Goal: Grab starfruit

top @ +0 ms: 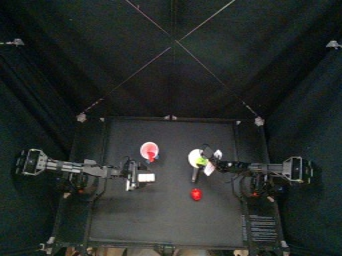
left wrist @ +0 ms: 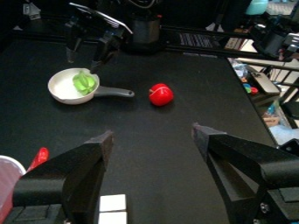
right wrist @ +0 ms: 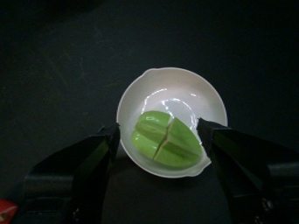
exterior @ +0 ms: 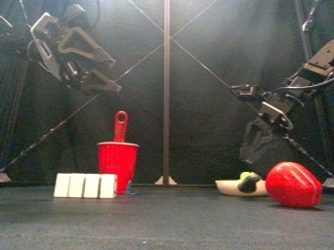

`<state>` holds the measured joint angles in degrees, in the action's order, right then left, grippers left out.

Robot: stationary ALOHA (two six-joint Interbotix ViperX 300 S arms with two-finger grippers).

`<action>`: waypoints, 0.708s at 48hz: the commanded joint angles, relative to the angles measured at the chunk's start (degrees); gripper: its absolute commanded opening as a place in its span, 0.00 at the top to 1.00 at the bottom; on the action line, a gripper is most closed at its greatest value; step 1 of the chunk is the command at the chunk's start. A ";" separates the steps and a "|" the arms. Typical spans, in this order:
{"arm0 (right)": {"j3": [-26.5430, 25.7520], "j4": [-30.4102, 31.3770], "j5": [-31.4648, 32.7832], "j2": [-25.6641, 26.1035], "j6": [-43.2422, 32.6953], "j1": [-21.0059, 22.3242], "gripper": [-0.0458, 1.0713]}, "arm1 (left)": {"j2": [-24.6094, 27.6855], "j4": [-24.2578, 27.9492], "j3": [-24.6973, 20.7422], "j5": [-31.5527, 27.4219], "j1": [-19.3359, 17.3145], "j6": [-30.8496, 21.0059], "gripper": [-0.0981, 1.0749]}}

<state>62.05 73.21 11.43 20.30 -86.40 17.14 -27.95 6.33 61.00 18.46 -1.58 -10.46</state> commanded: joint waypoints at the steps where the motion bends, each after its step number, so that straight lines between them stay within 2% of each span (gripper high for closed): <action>1: 0.18 -0.88 0.26 1.05 0.00 0.09 0.06 | 0.00 0.00 -0.70 0.44 -0.26 0.00 0.03; 18: 0.09 -1.23 0.53 -1.76 0.00 0.53 0.06 | 0.00 0.00 -0.70 0.44 -0.26 0.09 0.03; 34: -1.76 -1.05 0.44 -6.59 0.00 0.53 0.06 | 0.18 0.00 -0.70 0.44 -0.26 0.09 0.03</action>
<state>61.96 72.07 11.87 13.89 -86.40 17.58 -27.86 6.33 61.08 18.46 -1.67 -10.46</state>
